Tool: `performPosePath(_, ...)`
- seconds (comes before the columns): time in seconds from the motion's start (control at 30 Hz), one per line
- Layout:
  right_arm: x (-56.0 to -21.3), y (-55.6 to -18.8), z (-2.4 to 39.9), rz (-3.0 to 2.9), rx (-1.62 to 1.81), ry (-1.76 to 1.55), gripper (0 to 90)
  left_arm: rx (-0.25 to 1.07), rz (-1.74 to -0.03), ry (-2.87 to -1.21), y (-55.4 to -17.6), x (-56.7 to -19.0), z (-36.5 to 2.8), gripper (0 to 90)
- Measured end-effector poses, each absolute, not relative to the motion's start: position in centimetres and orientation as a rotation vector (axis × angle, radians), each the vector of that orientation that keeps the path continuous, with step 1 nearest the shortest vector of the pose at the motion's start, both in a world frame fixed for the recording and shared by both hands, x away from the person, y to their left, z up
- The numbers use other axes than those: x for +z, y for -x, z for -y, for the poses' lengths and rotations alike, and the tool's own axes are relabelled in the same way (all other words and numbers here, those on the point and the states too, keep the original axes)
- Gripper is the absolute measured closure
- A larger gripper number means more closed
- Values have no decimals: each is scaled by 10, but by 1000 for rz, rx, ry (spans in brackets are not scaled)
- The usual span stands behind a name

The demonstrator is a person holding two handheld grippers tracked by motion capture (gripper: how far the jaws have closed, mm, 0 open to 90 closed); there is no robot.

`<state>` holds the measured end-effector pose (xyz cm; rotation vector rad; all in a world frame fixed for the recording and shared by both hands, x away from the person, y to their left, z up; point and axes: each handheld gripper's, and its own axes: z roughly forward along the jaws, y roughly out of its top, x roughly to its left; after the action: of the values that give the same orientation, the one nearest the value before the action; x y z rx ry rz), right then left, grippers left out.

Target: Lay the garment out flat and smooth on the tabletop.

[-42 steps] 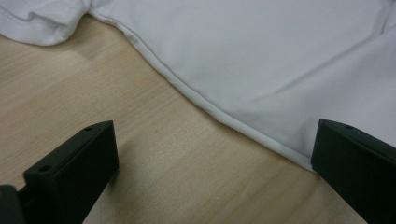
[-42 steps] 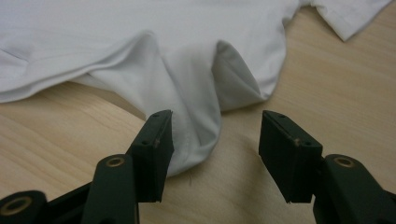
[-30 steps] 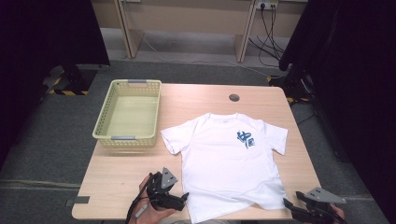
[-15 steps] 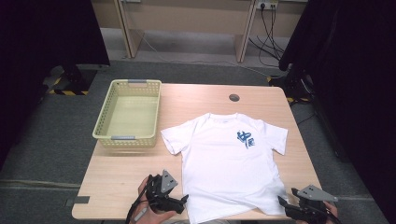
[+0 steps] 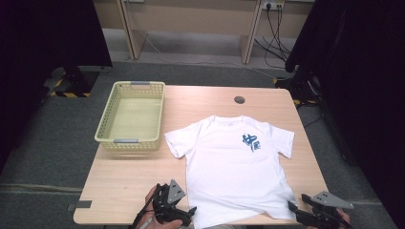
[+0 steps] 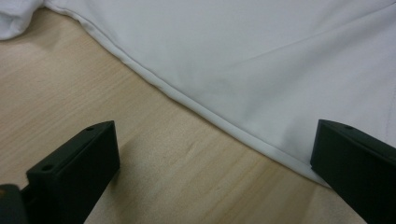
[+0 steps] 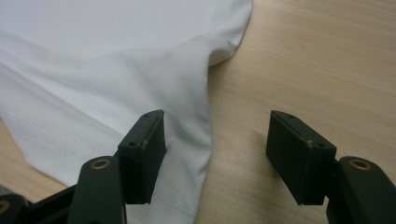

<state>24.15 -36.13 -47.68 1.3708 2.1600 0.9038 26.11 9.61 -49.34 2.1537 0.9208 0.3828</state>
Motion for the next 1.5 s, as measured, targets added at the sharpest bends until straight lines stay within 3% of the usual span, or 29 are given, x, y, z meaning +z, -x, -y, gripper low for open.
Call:
performPosePath(0.4, -467, -228, 374, -2161, 791, -1394, 362, 366, -901, -2178, -263, -492, -111, 0)
performPosePath(0.6, -453, -240, 360, -2094, 953, -1318, 351, 368, -883, -2161, -270, -489, -106, 19)
performPosePath(0.77, -442, -267, 342, -2129, 1109, -1272, 318, 360, -930, -2112, -286, -492, -106, 22)
performPosePath(1.2, -449, -364, 286, -2285, 1041, -1239, 268, 341, -1008, -2091, -347, -487, -97, 28)
performPosePath(1.5, -453, -412, 256, -2327, 908, -1213, 266, 438, -1053, -2106, -378, -486, -94, 32)
